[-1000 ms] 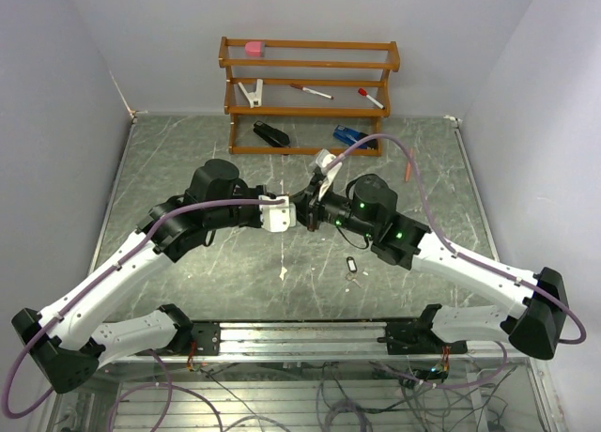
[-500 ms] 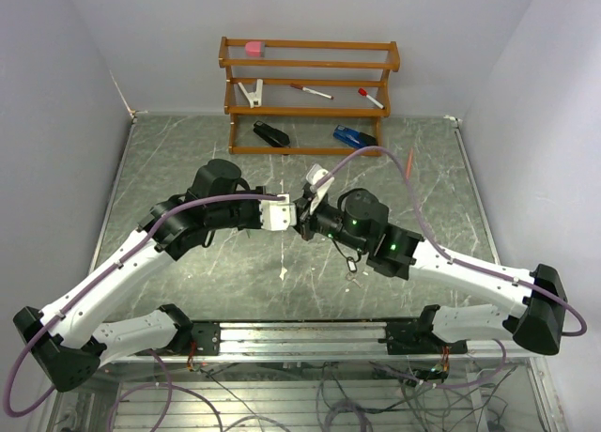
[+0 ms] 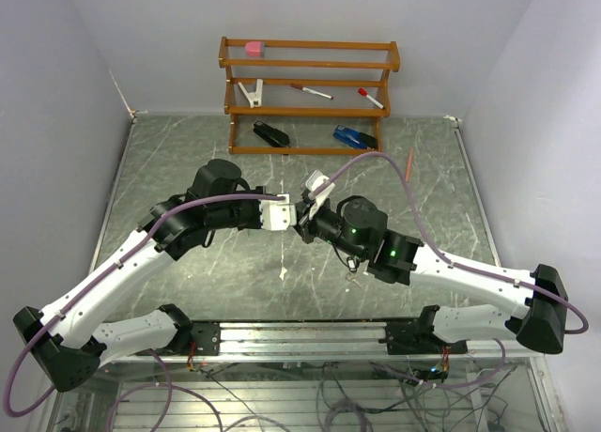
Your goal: Put the keys on the keyring
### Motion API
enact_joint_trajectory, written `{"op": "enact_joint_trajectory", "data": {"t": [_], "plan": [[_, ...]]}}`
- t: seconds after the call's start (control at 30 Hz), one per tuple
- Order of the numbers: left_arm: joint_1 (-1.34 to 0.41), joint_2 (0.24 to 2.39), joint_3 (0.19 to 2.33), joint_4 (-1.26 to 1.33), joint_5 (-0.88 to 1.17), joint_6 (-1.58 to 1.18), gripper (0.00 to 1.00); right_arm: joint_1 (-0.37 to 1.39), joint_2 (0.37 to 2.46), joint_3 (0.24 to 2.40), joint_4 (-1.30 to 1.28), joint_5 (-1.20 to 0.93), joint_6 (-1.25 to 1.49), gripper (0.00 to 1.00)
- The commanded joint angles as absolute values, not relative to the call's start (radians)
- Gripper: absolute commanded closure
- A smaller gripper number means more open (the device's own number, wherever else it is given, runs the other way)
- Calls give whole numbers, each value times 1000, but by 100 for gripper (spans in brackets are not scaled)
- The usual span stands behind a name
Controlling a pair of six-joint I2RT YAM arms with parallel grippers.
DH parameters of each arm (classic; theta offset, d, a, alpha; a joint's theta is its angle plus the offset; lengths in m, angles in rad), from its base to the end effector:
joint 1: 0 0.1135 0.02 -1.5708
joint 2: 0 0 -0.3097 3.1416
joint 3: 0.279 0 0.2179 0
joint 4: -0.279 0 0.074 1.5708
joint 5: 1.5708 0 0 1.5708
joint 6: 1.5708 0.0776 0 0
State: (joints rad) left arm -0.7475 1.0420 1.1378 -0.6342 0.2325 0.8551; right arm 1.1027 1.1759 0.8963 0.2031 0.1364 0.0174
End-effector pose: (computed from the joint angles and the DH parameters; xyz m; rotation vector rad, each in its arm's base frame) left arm 0.1308 -0.1456 0.3840 1.6004 1.3571 -0.1802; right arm 0.1309 0.2355 0.3877 -0.7840 1.5079 0.7364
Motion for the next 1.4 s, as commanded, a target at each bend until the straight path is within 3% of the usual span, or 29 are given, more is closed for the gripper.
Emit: {"op": "enact_joint_trajectory", "data": {"t": [0.0,1.37], "plan": [[-743,1034,1180,-602,247,843,93,1112,1160,899,249,183,-7,100],[-742,1054,1217,-629,295,766,93,1193,1169,868,342,335,-92,100]]}}
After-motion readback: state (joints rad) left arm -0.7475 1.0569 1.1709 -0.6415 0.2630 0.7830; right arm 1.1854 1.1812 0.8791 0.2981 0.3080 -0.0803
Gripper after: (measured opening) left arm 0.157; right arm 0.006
